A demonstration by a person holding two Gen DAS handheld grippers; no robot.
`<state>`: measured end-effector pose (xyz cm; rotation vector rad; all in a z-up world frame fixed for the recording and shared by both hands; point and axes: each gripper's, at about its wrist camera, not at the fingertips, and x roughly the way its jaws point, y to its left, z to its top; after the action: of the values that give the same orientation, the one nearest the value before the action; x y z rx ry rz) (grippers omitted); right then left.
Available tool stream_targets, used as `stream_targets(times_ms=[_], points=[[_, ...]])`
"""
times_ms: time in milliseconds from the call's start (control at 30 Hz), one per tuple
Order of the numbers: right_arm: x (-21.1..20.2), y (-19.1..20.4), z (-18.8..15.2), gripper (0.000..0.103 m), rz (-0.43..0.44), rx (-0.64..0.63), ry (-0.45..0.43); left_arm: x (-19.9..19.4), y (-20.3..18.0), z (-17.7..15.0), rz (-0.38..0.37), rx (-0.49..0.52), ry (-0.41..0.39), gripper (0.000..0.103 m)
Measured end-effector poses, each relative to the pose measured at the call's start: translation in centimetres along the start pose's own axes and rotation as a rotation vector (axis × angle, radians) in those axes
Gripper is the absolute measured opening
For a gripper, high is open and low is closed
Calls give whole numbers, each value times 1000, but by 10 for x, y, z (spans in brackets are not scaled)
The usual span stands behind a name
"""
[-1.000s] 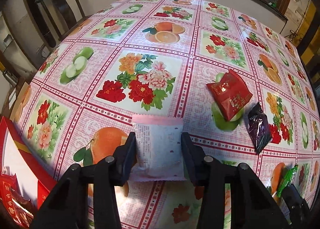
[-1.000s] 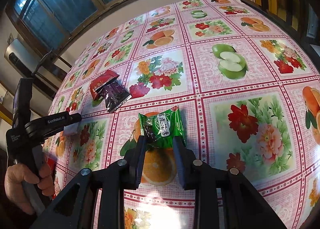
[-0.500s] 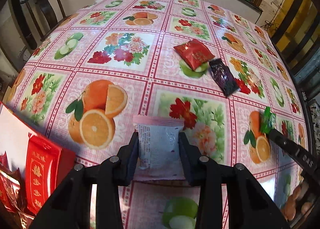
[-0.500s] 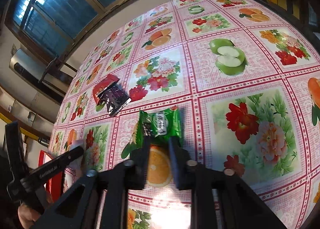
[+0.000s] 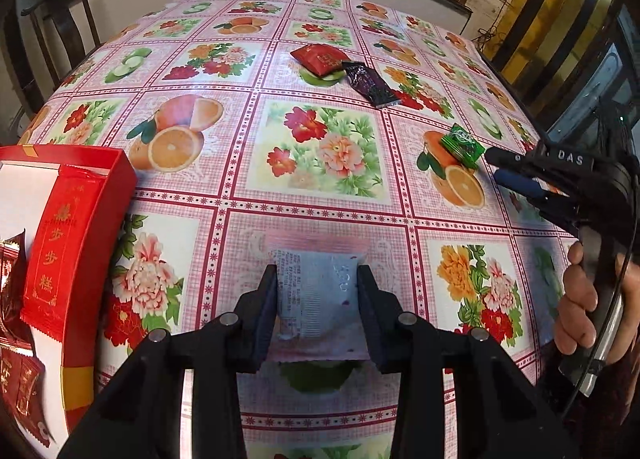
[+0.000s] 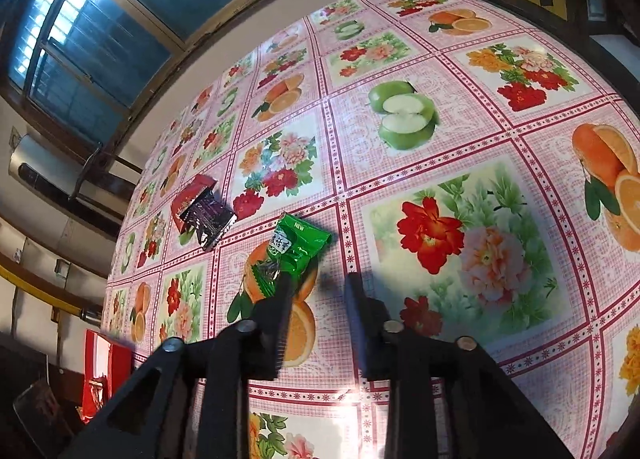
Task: Organize snacks
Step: 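Grasp the white packet with the left gripper while the right holds the green packet, then lift and carry the white packet and green packet over the white box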
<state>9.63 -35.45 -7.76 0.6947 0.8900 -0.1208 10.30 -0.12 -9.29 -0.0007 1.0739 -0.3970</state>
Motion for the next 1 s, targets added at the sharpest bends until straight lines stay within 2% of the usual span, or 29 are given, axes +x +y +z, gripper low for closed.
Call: stream_targets(times_ms=[67, 133, 167, 333, 400, 467, 533, 600, 667, 767, 900, 1000], points=[[-3, 7, 2, 38, -22, 18, -32, -1, 1, -2, -6, 0, -2, 37], [0, 15, 6, 68, -61, 28, -26, -2, 3, -2, -17, 0, -1, 37], [4, 19, 7, 68, -69, 41, -22, -2, 4, -3, -23, 1, -2, 37], [27, 42, 12, 68, -243, 37, -10, -3, 7, -4, -36, -2, -10, 37], [34, 49, 14, 67, -280, 39, -3, -4, 9, -3, -45, -7, -9, 37], [43, 61, 15, 58, -394, -13, 8, -4, 12, -2, -52, -17, -9, 37], [47, 68, 13, 35, -461, -60, 4, -3, 13, -2, -53, -19, -8, 37], [51, 72, 10, 35, -513, -127, -4, -3, 12, -2, -44, -15, -12, 37], [49, 70, 8, 33, -501, -165, -14, -4, 13, -2, -41, -16, -14, 37], [32, 53, 4, 30, -439, -146, -9, -5, 12, -4, -36, -8, -20, 37], [1, 25, -12, 30, -302, -117, 47, -5, 8, -7, -20, 11, -29, 37], [-24, 5, -30, 30, -109, -93, 126, -5, 1, -11, -9, 39, -38, 37]])
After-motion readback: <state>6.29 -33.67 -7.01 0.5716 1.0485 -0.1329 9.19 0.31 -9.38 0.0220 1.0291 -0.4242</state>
